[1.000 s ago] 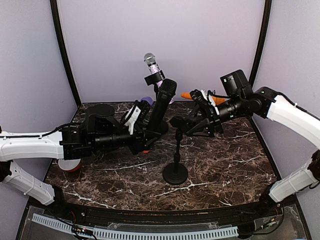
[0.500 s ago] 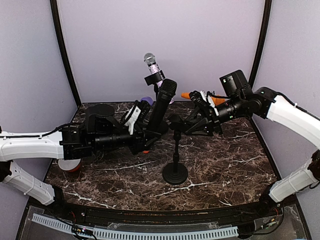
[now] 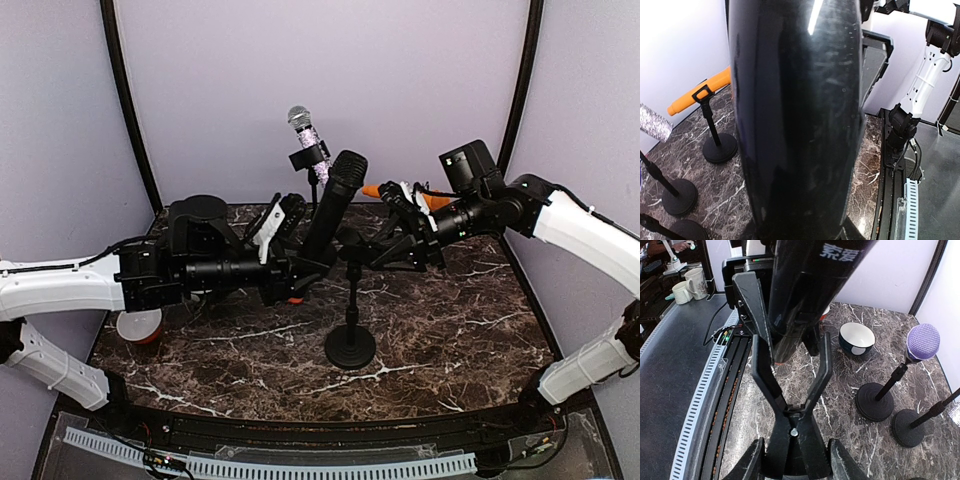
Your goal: Attach the microphones to the stand
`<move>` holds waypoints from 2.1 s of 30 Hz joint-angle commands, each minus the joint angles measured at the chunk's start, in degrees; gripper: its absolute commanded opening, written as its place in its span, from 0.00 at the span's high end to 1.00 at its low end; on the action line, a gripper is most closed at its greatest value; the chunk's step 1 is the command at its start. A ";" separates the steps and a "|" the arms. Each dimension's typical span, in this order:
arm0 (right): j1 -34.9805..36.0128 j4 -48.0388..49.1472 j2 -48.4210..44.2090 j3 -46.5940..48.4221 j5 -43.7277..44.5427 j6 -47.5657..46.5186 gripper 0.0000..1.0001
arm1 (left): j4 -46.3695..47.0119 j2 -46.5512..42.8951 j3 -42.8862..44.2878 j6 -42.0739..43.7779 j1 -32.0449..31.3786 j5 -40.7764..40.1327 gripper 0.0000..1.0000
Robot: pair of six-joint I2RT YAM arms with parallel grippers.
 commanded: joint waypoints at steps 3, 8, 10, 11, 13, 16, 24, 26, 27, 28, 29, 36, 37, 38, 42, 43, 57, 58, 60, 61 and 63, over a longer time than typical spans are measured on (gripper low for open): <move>0.53 1.57 0.51 0.08 -2.75 1.77 1.00 | -3.37 2.00 5.48 3.47 -0.10 2.98 1.00; 0.27 2.33 0.75 -0.11 -4.31 2.98 1.00 | -4.65 3.69 6.74 4.91 -0.28 2.95 1.00; -0.03 2.73 0.93 -0.05 -5.02 4.02 1.00 | -5.12 4.44 7.17 5.44 -0.44 3.06 1.00; -0.12 2.88 1.07 0.07 -5.48 4.33 1.00 | -5.52 4.88 7.43 5.72 -0.60 3.07 1.00; -0.38 3.06 1.34 0.19 -6.18 4.74 1.00 | -6.78 5.85 8.11 6.53 -0.95 2.84 1.00; -0.68 3.11 1.65 0.51 -7.30 5.23 1.00 | -9.67 7.28 9.51 8.23 -1.69 1.67 1.00; -1.81 4.30 2.26 0.39 -10.32 7.07 1.00 | -11.85 7.93 8.60 9.48 -2.48 0.21 1.00; -2.07 4.34 2.27 0.46 -10.58 7.35 1.00 | -11.74 7.21 7.57 8.89 -2.47 0.00 1.00; -2.21 4.42 2.27 0.47 -10.70 7.49 1.00 | -11.52 6.70 6.92 8.62 -2.48 -0.20 1.00; -2.28 4.40 2.27 0.48 -10.73 7.48 1.00 | -11.25 6.13 6.13 8.21 -2.48 -0.39 1.00; -2.42 4.42 2.22 0.48 -10.68 7.52 1.00 | -11.09 5.49 5.45 7.81 -2.48 -0.49 1.00; -2.55 5.42 2.31 0.29 -11.09 8.68 1.00 | -11.77 3.11 2.47 5.91 -2.48 -2.80 1.00; -2.53 5.54 2.35 0.37 -11.11 8.95 1.00 | -12.42 3.37 2.88 5.71 -2.48 -2.83 1.00; -2.53 5.75 2.40 0.39 -11.17 9.21 1.00 | -13.10 3.67 3.21 5.50 -2.48 -2.54 1.00; -2.50 5.80 2.58 0.39 -11.02 9.21 1.00 | -16.52 4.92 5.33 6.02 -2.57 -2.23 1.00; -2.54 5.61 2.61 0.39 -10.85 8.95 1.00 | -17.76 5.32 6.31 6.58 -2.69 -2.60 1.00; -1.93 4.96 3.36 0.45 -10.76 8.89 1.00 | -25.56 11.26 16.45 13.10 -4.98 -6.77 1.00; -1.93 4.96 3.33 0.54 -10.75 8.99 1.00 | -25.50 11.35 16.36 13.09 -5.02 -6.83 1.00; -1.92 4.87 3.21 0.85 -10.48 9.18 1.00 | -25.29 11.25 15.95 12.93 -5.01 -6.99 1.00; -1.93 4.87 3.23 1.03 -10.10 9.28 1.00 | -25.06 11.02 15.63 12.76 -5.09 -7.15 1.00; -1.89 4.80 3.34 1.01 -10.05 9.37 1.00 | -23.82 10.02 14.87 12.59 -5.16 -7.58 1.00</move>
